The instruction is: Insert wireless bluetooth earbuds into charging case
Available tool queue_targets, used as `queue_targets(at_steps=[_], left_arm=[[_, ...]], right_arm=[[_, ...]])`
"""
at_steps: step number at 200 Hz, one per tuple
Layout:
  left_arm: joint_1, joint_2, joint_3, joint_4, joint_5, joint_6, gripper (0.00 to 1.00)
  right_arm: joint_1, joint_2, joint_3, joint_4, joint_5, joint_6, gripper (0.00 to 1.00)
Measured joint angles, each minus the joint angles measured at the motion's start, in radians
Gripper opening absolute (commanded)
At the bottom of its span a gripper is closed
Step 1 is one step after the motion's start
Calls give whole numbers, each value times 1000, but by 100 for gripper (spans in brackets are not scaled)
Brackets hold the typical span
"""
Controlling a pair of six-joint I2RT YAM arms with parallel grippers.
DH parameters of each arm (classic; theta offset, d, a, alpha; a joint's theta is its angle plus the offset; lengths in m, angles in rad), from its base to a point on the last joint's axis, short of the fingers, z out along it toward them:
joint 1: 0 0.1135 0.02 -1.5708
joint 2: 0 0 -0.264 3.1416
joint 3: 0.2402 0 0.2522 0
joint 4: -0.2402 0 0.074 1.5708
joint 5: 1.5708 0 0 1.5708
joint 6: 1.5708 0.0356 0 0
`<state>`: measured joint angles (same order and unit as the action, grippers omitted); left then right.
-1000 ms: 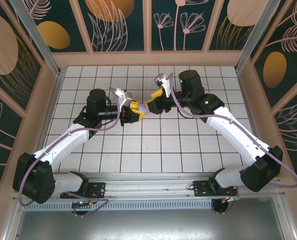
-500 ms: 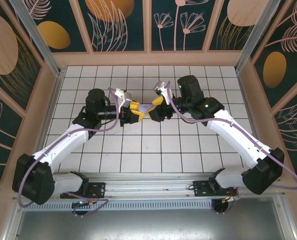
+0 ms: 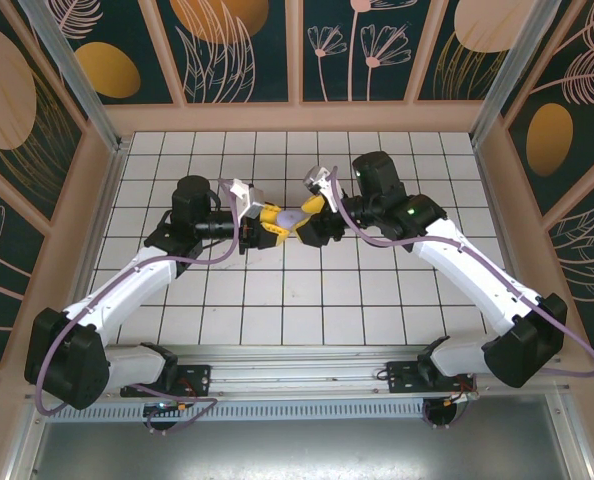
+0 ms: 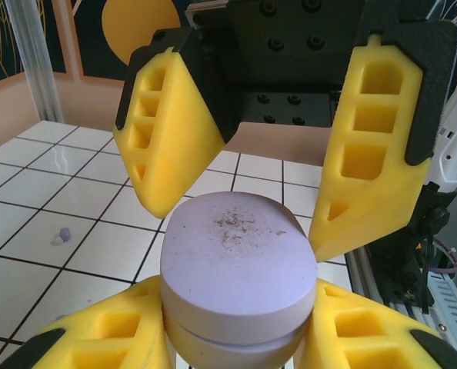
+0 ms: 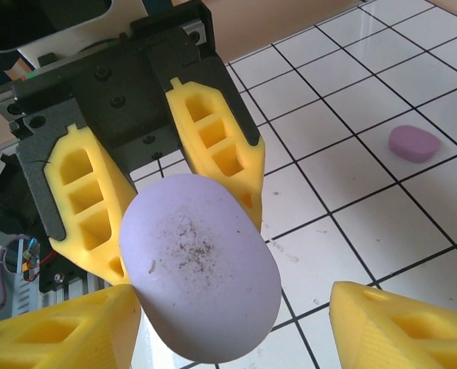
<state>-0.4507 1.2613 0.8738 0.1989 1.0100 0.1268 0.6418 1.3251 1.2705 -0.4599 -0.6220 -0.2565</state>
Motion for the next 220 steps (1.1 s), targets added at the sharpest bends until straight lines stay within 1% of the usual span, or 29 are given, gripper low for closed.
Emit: queue_targets(at_steps=[43, 72, 115, 196, 220], left_arm=[[10, 12, 6, -6, -23, 8, 0], [16, 15, 6, -25, -43, 13, 0], [9, 17, 5, -53, -9, 24, 0], [13, 17, -3, -79, -35, 23, 0], [13, 17, -3, -79, -39, 23, 0]], right_arm=[[15, 8, 20, -7, 103, 24, 65], [15, 20, 47, -4, 140, 46, 65], [6, 23, 57, 71, 225, 81, 65], [6, 69, 69, 74, 227, 125, 64], [5, 69, 70, 68, 205, 129, 65]])
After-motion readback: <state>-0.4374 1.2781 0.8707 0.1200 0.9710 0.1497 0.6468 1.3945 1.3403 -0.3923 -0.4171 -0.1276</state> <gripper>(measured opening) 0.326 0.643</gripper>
